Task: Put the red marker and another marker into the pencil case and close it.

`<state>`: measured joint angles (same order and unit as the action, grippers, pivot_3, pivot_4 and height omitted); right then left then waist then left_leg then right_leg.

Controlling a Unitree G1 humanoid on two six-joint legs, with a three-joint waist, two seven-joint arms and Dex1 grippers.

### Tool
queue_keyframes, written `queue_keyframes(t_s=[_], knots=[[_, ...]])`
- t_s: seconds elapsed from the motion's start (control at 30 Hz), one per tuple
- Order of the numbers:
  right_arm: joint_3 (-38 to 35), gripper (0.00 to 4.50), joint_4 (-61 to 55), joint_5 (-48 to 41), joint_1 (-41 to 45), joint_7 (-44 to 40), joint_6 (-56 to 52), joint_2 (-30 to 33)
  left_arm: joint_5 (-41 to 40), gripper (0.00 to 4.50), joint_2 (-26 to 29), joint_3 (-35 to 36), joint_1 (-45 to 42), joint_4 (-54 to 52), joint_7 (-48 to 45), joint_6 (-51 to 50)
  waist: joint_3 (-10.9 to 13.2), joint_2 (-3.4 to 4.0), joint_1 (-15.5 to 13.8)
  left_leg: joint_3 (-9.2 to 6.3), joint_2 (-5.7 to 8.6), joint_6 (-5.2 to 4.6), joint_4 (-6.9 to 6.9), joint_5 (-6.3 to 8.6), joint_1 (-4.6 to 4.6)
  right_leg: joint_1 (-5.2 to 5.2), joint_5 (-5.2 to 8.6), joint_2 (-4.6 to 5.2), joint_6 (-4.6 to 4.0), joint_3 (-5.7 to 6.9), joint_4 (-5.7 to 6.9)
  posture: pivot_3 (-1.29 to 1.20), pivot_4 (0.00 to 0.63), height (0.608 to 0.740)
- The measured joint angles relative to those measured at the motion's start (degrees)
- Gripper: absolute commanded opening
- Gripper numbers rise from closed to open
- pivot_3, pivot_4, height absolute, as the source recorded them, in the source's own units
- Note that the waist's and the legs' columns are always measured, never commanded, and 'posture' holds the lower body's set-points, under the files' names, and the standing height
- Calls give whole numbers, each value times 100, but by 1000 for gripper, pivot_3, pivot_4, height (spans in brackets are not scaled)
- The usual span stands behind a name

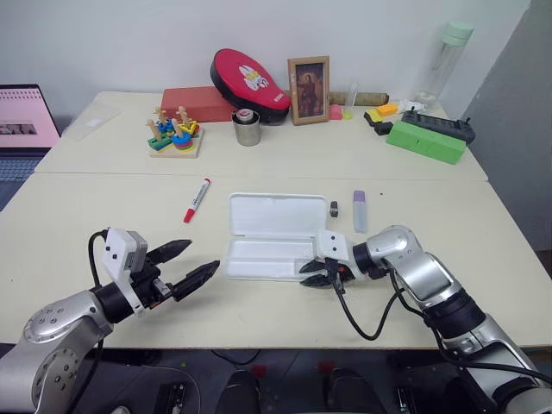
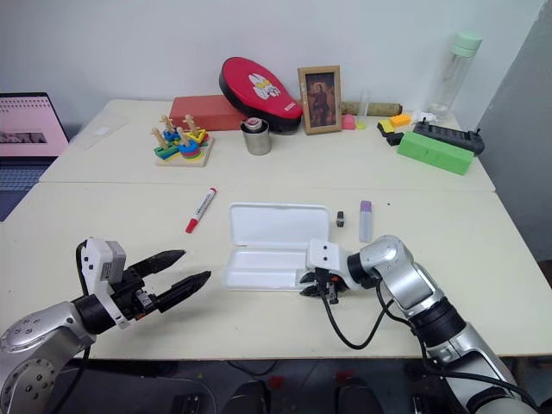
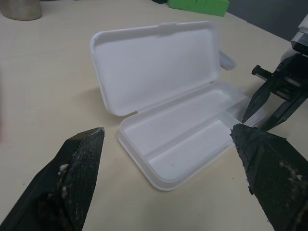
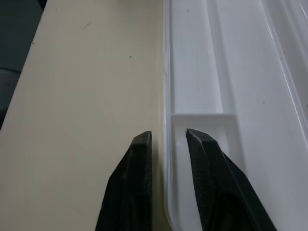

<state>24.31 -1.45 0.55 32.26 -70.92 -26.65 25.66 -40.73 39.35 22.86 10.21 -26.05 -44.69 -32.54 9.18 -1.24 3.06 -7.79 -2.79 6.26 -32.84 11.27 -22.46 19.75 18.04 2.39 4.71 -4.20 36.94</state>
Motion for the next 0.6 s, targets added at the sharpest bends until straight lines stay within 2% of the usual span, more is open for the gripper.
queue_keyframes(t_s=[0.1, 0.37, 0.47, 0.6], knots=[[-75, 2477, -175, -229, 53, 3, -208, 10, 2, 4500, 51, -6, -95, 0, -25, -13, 0, 1, 0, 0, 0, 0, 0, 0, 0, 0, 0, 0, 0, 0, 0, 0, 150, 740], [-513, 4482, -806, -933, 246, 45, -900, 189, 10, 4500, 62, -24, -363, 169, -62, -92, 0, 0, -20, -1, 0, 0, 0, 0, -2, 3, 0, 0, 0, 1, 0, 0, 150, 740], [-647, 4482, -904, -1128, 254, 143, -1100, 212, 10, 4500, 19, -24, -563, 258, 65, -120, 0, -1, -33, -1, 0, 0, 0, 0, -3, 4, 0, 0, 0, 1, 0, 0, 150, 740], [-1192, 4482, -936, -1394, 376, 526, -1412, 291, 33, 4500, -25, -25, -915, 457, 288, -157, -1, -3, -35, 0, 0, 0, 0, 0, -3, 4, 0, 0, 0, 0, -1, 0, 150, 740]])
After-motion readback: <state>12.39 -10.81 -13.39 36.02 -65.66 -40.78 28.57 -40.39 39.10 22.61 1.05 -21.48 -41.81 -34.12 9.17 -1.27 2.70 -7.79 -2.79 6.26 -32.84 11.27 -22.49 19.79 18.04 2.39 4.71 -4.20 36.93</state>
